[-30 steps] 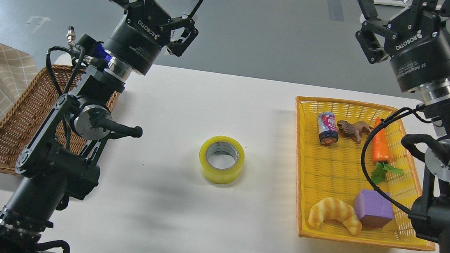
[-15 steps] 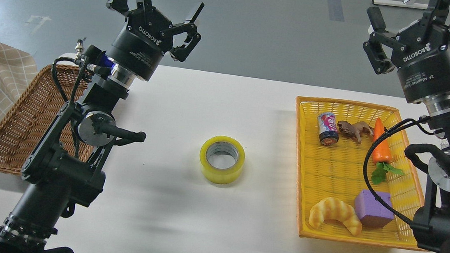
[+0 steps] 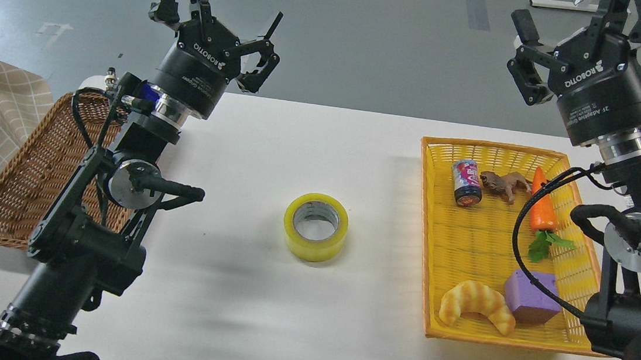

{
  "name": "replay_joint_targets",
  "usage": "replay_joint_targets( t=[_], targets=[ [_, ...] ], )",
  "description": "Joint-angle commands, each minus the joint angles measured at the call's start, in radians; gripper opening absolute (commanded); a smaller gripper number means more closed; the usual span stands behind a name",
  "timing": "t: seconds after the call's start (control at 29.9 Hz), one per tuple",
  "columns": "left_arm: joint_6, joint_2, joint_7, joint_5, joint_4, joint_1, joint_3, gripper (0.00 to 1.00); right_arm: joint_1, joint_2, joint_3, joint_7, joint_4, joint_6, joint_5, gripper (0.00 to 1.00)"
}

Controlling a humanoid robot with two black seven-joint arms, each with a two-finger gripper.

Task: Place and transfer tape with both arms
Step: 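Lower the left gripper toward the tape roll on the table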

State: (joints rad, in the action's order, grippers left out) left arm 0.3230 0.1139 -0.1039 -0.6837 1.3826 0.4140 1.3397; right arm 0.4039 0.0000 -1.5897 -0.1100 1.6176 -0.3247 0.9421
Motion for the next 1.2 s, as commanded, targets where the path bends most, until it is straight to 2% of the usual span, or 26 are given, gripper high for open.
replay_joint_targets(
  t=[0.0, 0.07, 0.2, 0.3, 0.47, 0.6, 0.7, 1.17],
  targets=[
    [-0.001, 0.153, 0.009, -0.257, -0.028, 0.077, -0.054, 0.98, 0.01, 0.0, 0.002, 0.0, -0.004, 0.001, 0.001, 1.0],
    [-0.01, 0.188, 0.007, -0.359, -0.027, 0.086, -0.085, 0.98, 0.012, 0.0, 0.002, 0.0, -0.004, 0.001, 0.001, 1.0],
    [-0.027, 0.274, -0.023, -0.742, -0.019, 0.082, -0.212, 0.98, 0.036, 0.0, 0.0, 0.0, 0.005, 0.006, 0.001, 1.0],
    [-0.059, 0.294, -0.056, -0.906, -0.019, 0.071, -0.264, 0.98, 0.038, 0.0, 0.0, -0.002, 0.013, 0.006, 0.001, 1.0],
    [-0.104, 0.311, -0.069, -1.187, -0.025, 0.068, -0.362, 0.98, 0.052, 0.0, 0.002, -0.005, 0.019, 0.006, 0.001, 1.0],
    [-0.177, 0.308, -0.091, -1.486, -0.056, 0.06, -0.492, 0.98, 0.075, 0.0, 0.0, -0.005, 0.022, 0.007, 0.001, 1.0],
    [-0.211, 0.309, -0.099, -1.498, -0.082, 0.066, -0.549, 0.98, 0.078, 0.0, -0.007, -0.005, 0.024, 0.007, 0.001, 1.0],
    [-0.216, 0.294, -0.076, -1.498, -0.178, 0.072, -0.68, 0.98, 0.079, 0.0, -0.013, -0.005, 0.028, 0.007, 0.001, 1.0]
  ],
)
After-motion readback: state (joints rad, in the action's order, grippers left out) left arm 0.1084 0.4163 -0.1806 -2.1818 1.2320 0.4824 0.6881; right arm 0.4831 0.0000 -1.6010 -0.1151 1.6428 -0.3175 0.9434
